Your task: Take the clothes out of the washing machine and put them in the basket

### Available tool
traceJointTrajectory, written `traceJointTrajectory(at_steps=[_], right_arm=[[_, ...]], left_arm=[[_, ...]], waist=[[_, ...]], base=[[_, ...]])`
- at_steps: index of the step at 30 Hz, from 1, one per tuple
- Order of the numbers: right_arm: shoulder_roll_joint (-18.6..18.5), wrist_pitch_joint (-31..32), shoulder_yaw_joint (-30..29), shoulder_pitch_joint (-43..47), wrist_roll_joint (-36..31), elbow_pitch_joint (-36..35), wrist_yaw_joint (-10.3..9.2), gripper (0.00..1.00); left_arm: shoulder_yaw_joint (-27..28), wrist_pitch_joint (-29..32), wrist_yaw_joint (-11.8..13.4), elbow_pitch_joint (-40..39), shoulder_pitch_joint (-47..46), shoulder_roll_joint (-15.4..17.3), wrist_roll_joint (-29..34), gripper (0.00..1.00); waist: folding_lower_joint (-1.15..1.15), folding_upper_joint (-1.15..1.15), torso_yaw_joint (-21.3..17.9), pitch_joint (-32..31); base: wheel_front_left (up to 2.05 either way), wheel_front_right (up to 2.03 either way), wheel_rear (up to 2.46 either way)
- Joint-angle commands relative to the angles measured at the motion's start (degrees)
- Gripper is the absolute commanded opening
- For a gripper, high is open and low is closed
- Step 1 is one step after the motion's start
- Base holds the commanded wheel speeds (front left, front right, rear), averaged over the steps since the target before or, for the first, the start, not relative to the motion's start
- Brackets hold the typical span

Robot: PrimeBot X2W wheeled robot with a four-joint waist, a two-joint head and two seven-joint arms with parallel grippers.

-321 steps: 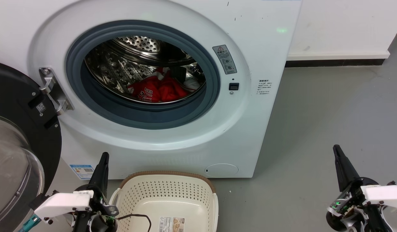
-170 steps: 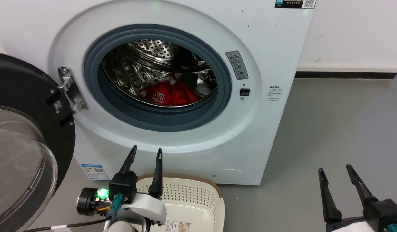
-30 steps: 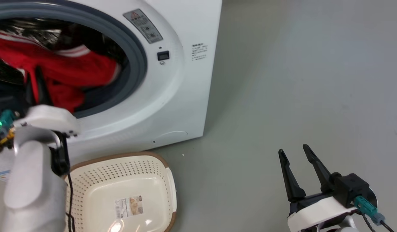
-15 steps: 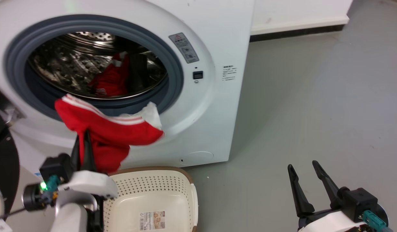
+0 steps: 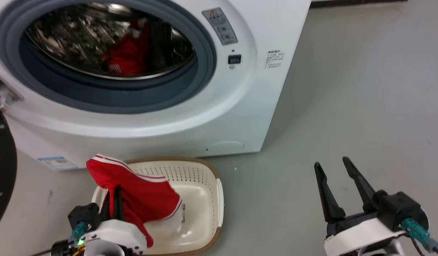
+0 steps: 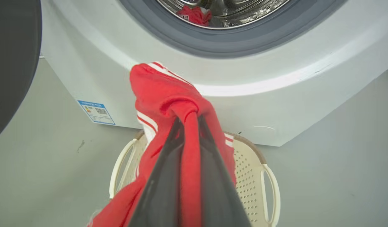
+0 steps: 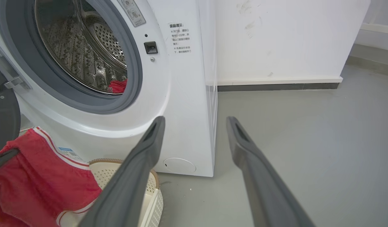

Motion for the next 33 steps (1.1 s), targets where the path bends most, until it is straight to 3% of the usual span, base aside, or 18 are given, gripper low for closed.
traceJointTrajectory(at_steps=[1, 10, 19, 31, 33], right_arm=[[0.1, -0.3, 0.1, -1.6, -0.1, -0.4, -0.04, 1.00], [0.1, -1.9, 1.7, -7.3, 0.8, 0.8, -0.04, 1.00], [0.1, -4.8, 5.0, -12.8, 3.1, 4.6, -0.04, 1.00], [0.1, -7.3, 6.5, -15.8, 4.8, 9.1, -0.04, 1.00], [0.1, -7.6, 6.1, -15.6, 4.2, 9.5, -0.04, 1.00]], left_arm=[[-0.1, -0.5, 0.4, 0.8, -2.5, 0.0, 0.0, 0.00], [-0.4, -0.8, 0.1, 10.2, -11.7, 0.6, 1.0, 0.00], [-1.5, -0.9, 0.5, 28.1, -21.0, 1.6, 2.3, 0.00], [0.3, -0.9, 2.1, 40.9, -24.8, 2.0, 0.4, 0.00], [0.3, -0.9, 2.1, 41.5, -24.4, 1.7, 0.4, 0.84]], waist=[[0.00, 0.00, -1.1, 5.4], [0.00, 0.00, -4.2, 15.6], [0.00, 0.00, -8.1, 24.5], [0.00, 0.00, -10.7, 26.3], [0.00, 0.00, -10.0, 25.0]], base=[[0.00, 0.00, 0.00], [0.00, 0.00, 0.00], [0.00, 0.00, 0.00], [0.00, 0.00, 0.00], [0.00, 0.00, 0.00]])
